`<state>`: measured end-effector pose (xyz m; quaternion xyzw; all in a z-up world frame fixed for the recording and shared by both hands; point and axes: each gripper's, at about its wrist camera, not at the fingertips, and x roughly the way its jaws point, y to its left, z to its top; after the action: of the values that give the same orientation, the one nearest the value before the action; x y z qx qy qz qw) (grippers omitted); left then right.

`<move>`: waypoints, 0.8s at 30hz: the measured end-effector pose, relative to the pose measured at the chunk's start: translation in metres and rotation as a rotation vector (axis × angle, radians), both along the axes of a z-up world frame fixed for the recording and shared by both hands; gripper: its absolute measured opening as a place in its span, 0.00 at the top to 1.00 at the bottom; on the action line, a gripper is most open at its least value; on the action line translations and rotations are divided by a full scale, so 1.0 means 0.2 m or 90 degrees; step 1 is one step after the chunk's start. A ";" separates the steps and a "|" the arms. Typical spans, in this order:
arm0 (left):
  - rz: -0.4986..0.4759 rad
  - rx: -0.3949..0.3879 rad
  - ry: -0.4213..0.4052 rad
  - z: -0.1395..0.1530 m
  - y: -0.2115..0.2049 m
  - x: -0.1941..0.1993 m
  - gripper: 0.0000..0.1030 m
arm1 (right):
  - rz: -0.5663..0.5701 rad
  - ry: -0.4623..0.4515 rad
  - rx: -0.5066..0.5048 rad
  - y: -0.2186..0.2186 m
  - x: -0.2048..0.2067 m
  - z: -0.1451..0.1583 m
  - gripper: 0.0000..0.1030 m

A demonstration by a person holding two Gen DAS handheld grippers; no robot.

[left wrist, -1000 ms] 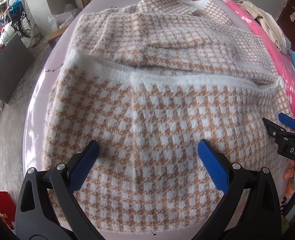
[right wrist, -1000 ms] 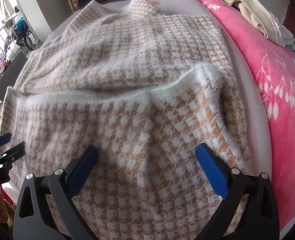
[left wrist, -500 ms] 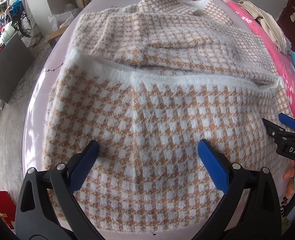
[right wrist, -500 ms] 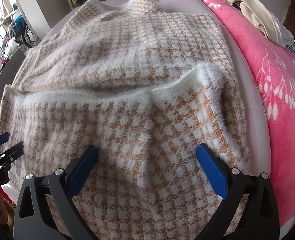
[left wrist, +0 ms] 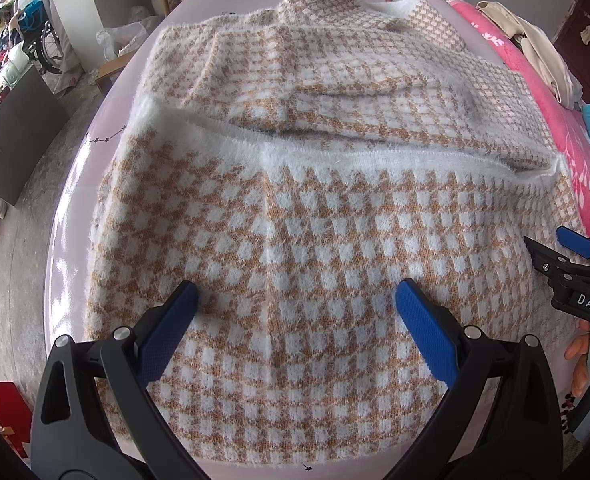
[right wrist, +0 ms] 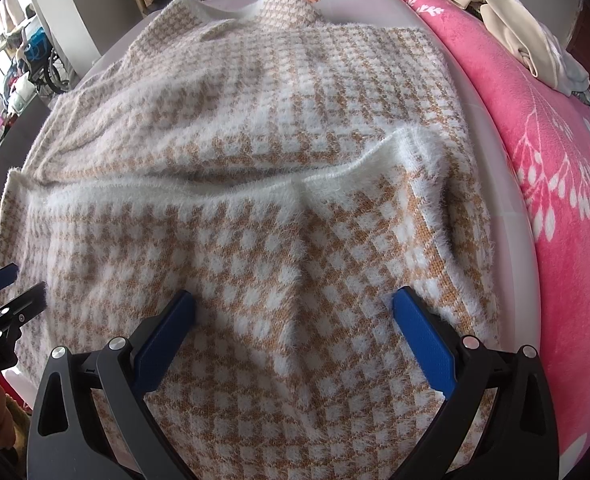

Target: Fold large clothes

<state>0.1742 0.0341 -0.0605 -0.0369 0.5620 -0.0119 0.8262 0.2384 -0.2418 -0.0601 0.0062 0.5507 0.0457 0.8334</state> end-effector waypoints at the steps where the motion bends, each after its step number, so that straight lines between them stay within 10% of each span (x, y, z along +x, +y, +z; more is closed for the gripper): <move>1: 0.000 0.000 0.000 0.00 0.00 0.00 0.06 | -0.001 0.001 0.000 0.00 0.00 0.00 0.06; 24: -0.005 -0.001 -0.029 -0.01 0.00 -0.03 0.06 | 0.014 -0.006 0.003 -0.01 -0.01 0.04 0.06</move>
<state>0.1676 0.0349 -0.0620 -0.0349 0.5432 -0.0159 0.8387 0.2354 -0.2432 -0.0515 0.0019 0.5466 0.0562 0.8355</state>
